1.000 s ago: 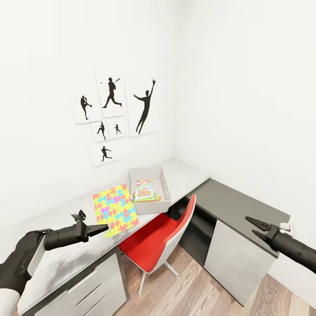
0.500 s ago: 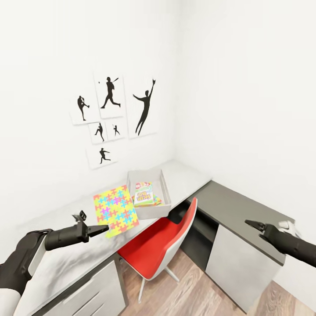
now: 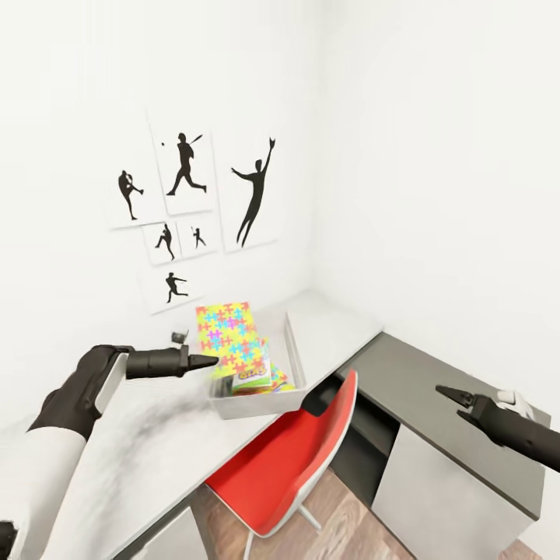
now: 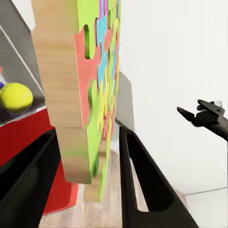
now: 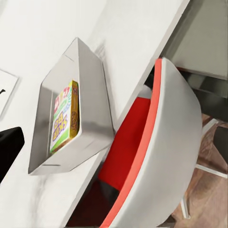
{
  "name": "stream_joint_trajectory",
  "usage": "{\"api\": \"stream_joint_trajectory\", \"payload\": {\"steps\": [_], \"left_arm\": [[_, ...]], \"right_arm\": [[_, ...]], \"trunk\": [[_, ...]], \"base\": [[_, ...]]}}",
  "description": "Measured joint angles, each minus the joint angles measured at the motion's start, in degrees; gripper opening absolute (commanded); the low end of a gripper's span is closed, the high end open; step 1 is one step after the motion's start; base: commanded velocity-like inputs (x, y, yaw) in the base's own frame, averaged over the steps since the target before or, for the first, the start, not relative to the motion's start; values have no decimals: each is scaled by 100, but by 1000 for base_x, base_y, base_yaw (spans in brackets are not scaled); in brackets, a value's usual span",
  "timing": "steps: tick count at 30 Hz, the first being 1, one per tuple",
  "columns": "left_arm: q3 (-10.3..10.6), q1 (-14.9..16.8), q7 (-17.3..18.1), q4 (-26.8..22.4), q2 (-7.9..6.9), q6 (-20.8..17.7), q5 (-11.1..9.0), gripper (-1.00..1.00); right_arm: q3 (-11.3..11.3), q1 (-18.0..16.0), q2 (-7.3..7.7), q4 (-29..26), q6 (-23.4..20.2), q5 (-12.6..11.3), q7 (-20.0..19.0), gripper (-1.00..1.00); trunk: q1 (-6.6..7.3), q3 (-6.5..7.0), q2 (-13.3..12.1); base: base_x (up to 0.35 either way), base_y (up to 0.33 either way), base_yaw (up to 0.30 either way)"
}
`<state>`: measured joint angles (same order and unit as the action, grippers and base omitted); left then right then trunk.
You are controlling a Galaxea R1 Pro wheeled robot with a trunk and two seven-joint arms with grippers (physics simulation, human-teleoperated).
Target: Put all the toys in the child's room - the three board games (two on the bed and one on the table), the two jigsaw puzzles on the table, and the tennis ball on the table - inside the toy box on the table in the child's room.
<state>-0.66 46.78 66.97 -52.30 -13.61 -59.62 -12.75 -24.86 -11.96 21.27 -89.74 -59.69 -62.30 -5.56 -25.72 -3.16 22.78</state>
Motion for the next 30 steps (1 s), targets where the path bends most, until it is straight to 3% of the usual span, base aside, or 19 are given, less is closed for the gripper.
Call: {"api": "stream_joint_trajectory", "payload": {"steps": [4, 7, 12, 15, 21, 30], "left_arm": [[180, 404, -737, 682, 204, 6, 28, -100], [204, 478, -1051, 839, 332, 2, 26, -100], [210, 589, -1662, 1001, 399, 16, 64, -100], [216, 738, -2108, 1340, 586, 19, 51, -100], [295, 805, -2262, 1472, 790, 36, 74, -100], [392, 809, -2270, 1480, 848, 51, 95, -100]], "right_arm": [[-12, 0, 1, 0, -3, -6, -19, 100], [-13, -1, 1, 1, -3, -7, -24, 100], [-14, -1, 1, 1, -3, -8, -26, 100], [-11, -1, 1, 1, -3, -7, -26, 100], [-19, -1, 1, 9, -2, -8, -26, 100], [-13, -1, 1, 18, -3, -7, -26, 100]], "trunk": [[-2, 0, -1], [-3, 0, 0], [-3, 0, 0], [-3, 1, 0], [0, 0, 1], [-1, 0, 0]], "base": [[81, 0, 0], [13, 0, 0], [2, 0, 0], [0, 0, 0], [154, 36, 0], [258, 13, 0]]}}
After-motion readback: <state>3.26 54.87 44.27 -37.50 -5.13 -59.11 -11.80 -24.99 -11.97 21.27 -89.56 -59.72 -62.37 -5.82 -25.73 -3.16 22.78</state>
